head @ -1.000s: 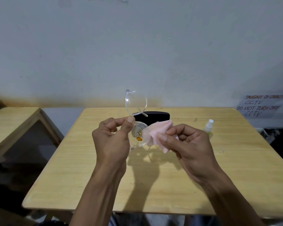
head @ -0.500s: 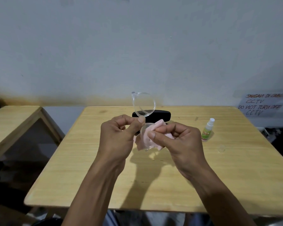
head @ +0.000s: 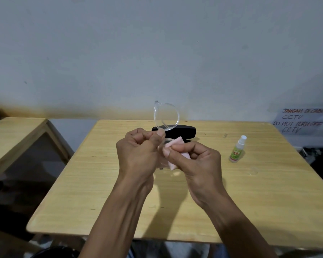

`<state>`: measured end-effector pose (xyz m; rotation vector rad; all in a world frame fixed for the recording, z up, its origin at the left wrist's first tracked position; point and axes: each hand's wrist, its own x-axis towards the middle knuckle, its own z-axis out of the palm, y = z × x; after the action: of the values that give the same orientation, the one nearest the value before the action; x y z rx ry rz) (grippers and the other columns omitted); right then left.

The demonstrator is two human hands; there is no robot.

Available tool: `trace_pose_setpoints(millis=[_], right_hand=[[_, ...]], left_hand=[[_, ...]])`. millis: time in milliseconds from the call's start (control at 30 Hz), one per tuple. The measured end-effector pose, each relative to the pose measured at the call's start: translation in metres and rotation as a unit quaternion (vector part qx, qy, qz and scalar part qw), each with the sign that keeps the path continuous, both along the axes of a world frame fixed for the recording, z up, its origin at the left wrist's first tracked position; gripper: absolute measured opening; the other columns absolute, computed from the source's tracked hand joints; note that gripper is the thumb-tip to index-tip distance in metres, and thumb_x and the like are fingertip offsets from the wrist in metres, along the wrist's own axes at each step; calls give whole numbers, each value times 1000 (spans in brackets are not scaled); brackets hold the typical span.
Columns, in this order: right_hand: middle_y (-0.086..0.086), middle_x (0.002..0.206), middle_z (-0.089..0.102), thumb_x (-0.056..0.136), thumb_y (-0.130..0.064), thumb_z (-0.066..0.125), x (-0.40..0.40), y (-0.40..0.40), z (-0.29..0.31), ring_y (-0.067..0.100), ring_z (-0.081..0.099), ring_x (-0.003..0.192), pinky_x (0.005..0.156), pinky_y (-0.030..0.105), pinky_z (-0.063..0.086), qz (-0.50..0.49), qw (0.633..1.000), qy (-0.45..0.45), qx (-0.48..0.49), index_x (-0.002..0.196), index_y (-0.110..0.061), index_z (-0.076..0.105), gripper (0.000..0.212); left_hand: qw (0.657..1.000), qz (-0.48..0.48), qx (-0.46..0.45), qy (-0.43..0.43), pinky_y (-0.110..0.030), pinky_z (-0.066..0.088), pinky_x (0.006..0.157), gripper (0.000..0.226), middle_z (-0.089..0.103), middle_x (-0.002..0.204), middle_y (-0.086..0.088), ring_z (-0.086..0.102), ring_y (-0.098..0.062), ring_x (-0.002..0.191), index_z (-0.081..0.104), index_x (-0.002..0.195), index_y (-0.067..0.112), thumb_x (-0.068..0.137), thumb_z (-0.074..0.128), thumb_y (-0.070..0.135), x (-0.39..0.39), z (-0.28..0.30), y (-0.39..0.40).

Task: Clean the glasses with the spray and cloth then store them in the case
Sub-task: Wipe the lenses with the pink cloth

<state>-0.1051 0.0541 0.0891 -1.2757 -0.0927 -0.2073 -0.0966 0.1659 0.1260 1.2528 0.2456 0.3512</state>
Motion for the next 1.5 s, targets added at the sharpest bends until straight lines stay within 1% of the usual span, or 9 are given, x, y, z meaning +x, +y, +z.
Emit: trace_pose_setpoints(millis=[233, 433, 600, 900, 1000, 1133, 1233, 1367, 1500], right_hand=[[5, 76, 78, 75, -9, 82, -2, -11, -1, 17, 73, 74, 76, 35, 58, 12, 999, -5, -32, 78, -17, 80, 9], [4, 85, 80, 71, -15, 85, 3, -5, 1, 20, 76, 85, 84, 41, 60, -10, 998, -41, -39, 84, -16, 82, 13], [3, 78, 80, 74, 0, 83, -2, -11, -6, 15, 76, 72, 69, 24, 58, 16, 995, -52, -83, 83, -12, 80, 15], [13, 77, 79, 68, -6, 87, 6, -3, 1, 26, 74, 73, 78, 41, 61, -29, 999, -2, 22, 76, -15, 80, 14], [8, 73, 78, 71, 6, 84, 2, 2, -3, 20, 74, 68, 70, 32, 59, -39, 999, 1, 9, 72, -16, 78, 23], [5, 73, 79, 73, 7, 84, -4, 0, -10, 16, 76, 67, 66, 25, 58, -15, 998, -16, -56, 77, -11, 77, 19], [4, 74, 79, 70, 2, 87, -6, -8, -9, 14, 76, 68, 66, 21, 56, -13, 996, -23, -86, 79, -8, 77, 17], [6, 68, 77, 72, 12, 82, -4, -6, -4, 13, 74, 61, 61, 22, 57, -25, 998, -33, -56, 76, 6, 72, 12], [4, 66, 75, 69, 8, 85, 5, -1, -2, 17, 71, 62, 64, 27, 57, -72, 997, -11, -14, 68, -7, 74, 19]], left_hand=[[1000, -16, 24, -9, -7, 45, 46, 26, 50, 80, -14, 60, -4, 62, 60, 59, -1, 83, 71, 0, 1, 3, 9], [1000, -1, 8, 1, -26, 45, 48, 36, 53, 82, -14, 65, -6, 69, 56, 51, 7, 81, 73, 2, -1, 0, -1], [1000, -6, -19, 5, -16, 41, 36, 29, 47, 81, -11, 63, 0, 65, 56, 59, 1, 84, 70, -1, -2, 4, 3], [1000, -9, -3, 6, -16, 51, 54, 31, 49, 86, -14, 61, -19, 78, 61, 53, 5, 80, 74, 0, -1, -7, -9], [1000, -3, -18, 17, -32, 50, 53, 28, 48, 80, -12, 61, -21, 69, 59, 57, -2, 80, 74, 0, 0, -7, -10], [999, 10, -14, 30, -25, 40, 46, 34, 53, 77, -9, 63, -2, 60, 56, 52, 5, 80, 74, 0, 1, -3, -2], [999, 9, -21, 35, -22, 41, 39, 35, 58, 88, -16, 63, -8, 74, 54, 53, 7, 81, 72, 1, 2, -3, 1], [999, 0, -30, 32, -26, 40, 46, 33, 57, 72, -7, 61, -1, 49, 57, 52, 5, 80, 73, -1, -1, -3, -7], [999, -12, -22, 34, -20, 47, 43, 33, 52, 70, -11, 60, -6, 46, 57, 53, 2, 82, 70, -5, -5, -5, -12]])
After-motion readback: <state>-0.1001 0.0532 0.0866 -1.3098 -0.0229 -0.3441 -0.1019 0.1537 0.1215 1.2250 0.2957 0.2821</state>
